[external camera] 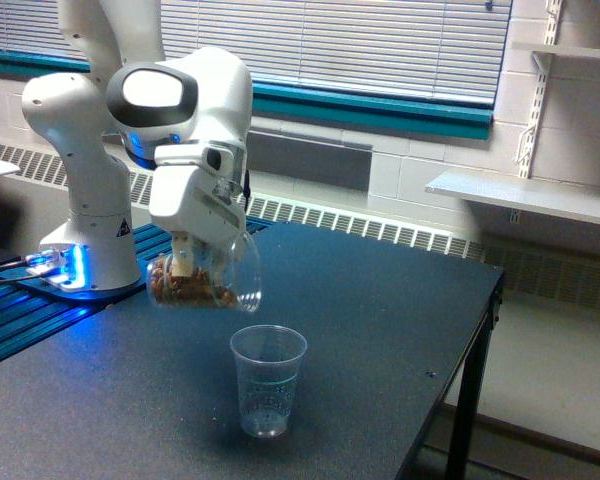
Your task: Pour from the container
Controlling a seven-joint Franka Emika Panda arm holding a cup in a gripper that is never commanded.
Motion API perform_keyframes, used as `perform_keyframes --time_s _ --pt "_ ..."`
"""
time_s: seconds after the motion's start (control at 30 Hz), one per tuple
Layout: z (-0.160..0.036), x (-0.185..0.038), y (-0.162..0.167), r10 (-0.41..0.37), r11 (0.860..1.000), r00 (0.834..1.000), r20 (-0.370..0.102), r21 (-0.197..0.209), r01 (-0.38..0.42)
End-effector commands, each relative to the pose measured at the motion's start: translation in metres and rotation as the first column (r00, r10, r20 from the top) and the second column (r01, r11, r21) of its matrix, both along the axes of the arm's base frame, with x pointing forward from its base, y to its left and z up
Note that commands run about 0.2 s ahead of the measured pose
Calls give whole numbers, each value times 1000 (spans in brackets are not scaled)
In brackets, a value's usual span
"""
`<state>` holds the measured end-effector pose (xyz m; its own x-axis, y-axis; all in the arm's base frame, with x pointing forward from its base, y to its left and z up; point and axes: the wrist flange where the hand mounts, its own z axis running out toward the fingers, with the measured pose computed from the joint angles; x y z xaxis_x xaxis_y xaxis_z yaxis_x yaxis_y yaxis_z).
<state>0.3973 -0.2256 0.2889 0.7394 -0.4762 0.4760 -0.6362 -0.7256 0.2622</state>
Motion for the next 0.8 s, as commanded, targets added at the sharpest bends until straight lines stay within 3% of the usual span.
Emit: perform_keyframes --time_s 0.03,0.33,0.8 --pt "3 10 5 38 999 999 -38 -29 -39" --pt "10 27 10 90 991 992 -88 -86 -98" --pt "0 23 15 116 982 979 -168 -128 -138"
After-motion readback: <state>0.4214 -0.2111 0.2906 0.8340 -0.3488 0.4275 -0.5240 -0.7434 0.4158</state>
